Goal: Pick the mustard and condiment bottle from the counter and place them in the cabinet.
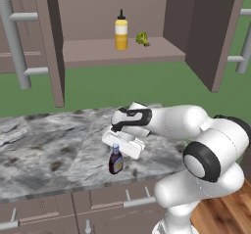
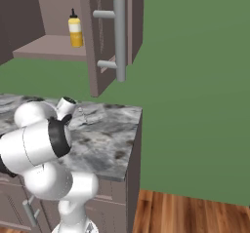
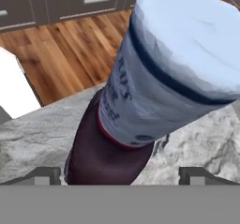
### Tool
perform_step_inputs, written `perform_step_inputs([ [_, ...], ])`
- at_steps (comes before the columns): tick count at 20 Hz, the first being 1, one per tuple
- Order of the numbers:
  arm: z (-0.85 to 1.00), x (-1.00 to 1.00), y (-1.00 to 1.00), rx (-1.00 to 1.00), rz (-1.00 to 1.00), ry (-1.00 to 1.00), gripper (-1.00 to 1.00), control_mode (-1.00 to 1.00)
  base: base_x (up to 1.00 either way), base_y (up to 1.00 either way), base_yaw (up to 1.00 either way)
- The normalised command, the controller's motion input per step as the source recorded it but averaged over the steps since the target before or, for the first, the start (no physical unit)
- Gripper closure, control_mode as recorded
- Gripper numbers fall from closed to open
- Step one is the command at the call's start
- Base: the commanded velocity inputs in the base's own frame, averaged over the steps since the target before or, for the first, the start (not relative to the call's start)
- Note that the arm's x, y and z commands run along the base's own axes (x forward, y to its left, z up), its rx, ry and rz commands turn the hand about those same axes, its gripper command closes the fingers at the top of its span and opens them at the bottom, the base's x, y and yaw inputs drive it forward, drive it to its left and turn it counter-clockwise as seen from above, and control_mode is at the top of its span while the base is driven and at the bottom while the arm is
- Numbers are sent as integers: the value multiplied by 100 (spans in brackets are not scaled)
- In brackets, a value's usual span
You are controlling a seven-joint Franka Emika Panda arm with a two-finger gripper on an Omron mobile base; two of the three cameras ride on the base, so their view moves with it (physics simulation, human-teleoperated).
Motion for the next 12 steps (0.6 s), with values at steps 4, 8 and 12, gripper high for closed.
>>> perform_step_inputs([
  [4, -18, 0, 14, 0, 0, 0, -100, -100, 0, 0, 0],
  [8, -20, -5, 14, 0, 0, 0, -100, -100, 0, 0, 0],
  [12, -23, -12, 19, 0, -2, 0, 100, -100, 0, 0, 0],
])
